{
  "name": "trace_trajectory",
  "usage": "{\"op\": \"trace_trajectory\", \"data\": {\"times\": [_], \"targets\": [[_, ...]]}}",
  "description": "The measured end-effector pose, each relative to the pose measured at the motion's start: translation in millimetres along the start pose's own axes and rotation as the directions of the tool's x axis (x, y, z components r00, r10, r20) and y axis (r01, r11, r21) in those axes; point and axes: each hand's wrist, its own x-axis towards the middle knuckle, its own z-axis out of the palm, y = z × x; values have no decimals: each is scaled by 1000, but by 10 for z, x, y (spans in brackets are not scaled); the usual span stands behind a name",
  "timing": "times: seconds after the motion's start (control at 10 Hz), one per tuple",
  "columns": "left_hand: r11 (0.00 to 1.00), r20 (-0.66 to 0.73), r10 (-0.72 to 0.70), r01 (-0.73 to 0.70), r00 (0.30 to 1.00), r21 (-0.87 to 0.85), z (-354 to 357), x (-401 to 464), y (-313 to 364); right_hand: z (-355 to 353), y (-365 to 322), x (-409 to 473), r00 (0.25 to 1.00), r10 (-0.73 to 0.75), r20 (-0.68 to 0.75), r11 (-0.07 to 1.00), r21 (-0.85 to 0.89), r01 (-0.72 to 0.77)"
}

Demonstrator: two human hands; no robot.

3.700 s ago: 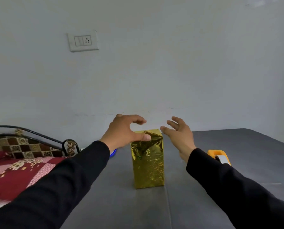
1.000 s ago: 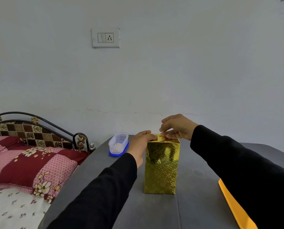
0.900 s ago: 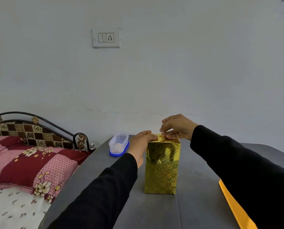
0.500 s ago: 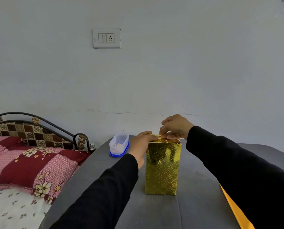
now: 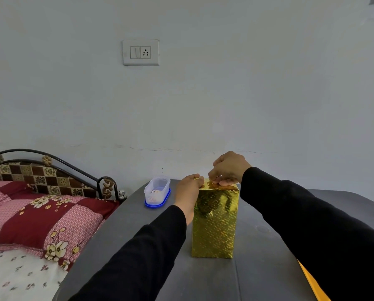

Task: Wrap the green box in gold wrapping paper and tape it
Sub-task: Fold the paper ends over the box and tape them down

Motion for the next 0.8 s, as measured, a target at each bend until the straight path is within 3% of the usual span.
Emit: {"op": "trace_trajectory", "data": {"times": [0.3,0.6,0.8], "targets": [[997,-80,42,-36,996,67,141,7,57,16,7,39,1000,-14,1,997,-82,14],[990,-129,64,-47,990,136,135,-26,28,-31,-102,175,989,83,120,980,-190,-59],[982,-143,90,-64,986,175,125,-26,4,-128,-267,164,948,193,252,851,-524,-34]]}}
